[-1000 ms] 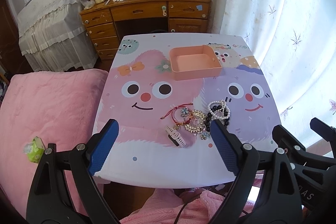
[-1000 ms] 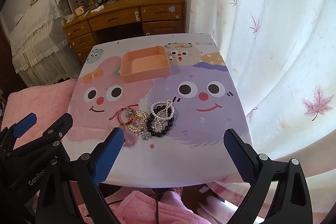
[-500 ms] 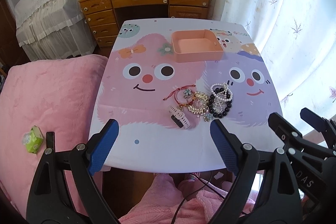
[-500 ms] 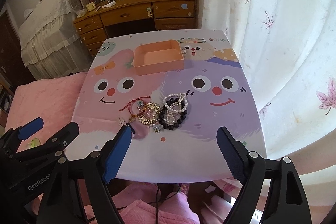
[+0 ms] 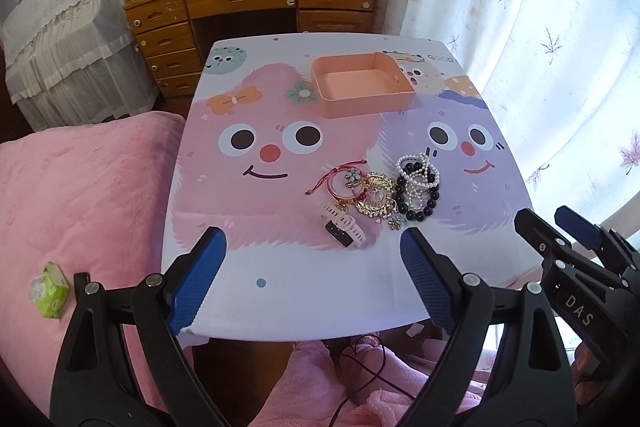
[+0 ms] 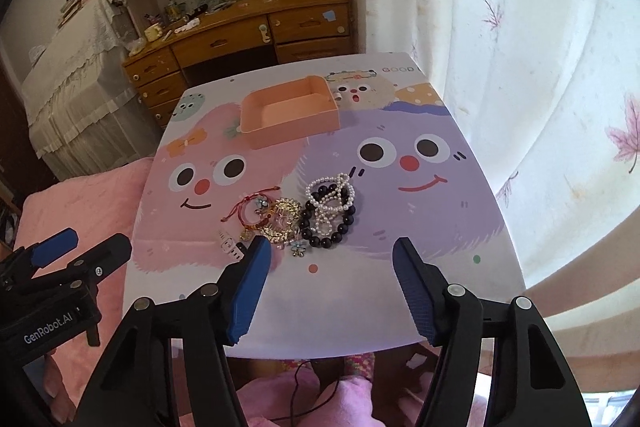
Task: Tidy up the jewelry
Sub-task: 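Grasp the white watch band with the left tool while the right tool grasps the pearl bracelet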
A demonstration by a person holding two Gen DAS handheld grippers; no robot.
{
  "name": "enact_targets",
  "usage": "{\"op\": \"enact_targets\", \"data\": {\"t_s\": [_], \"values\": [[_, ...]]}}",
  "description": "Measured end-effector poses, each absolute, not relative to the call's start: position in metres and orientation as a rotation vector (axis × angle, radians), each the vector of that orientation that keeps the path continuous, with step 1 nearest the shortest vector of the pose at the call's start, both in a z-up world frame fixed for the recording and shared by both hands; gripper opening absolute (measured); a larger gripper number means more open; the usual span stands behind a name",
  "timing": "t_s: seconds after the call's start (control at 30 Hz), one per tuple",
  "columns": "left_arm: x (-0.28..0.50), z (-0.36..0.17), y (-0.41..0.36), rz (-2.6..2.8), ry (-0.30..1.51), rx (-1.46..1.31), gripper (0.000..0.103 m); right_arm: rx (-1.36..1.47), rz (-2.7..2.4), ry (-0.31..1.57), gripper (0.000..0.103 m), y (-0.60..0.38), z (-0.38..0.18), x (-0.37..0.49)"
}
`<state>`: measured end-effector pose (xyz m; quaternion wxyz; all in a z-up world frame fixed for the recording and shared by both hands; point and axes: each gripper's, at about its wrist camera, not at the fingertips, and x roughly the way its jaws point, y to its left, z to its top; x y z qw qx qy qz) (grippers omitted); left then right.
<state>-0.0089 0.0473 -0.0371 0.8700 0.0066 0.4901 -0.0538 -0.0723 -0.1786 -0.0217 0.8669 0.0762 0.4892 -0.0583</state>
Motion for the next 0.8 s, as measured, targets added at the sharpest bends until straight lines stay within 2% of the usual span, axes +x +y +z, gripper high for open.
{"op": "enact_targets", "data": {"t_s": [0.43, 0.8], "values": [[0.048, -0.113, 0.061, -0.181, 1.191, -0.122, 0.088, 0.255, -0.187, 1.130, 0.067, -0.191, -0.089, -0.042], [0.100, -0.213, 0.032, -0.057, 1.397, -0.381, 0.088, 0.529, -0.104, 1.220, 0.067, -0.251, -0.194, 0.065]]}}
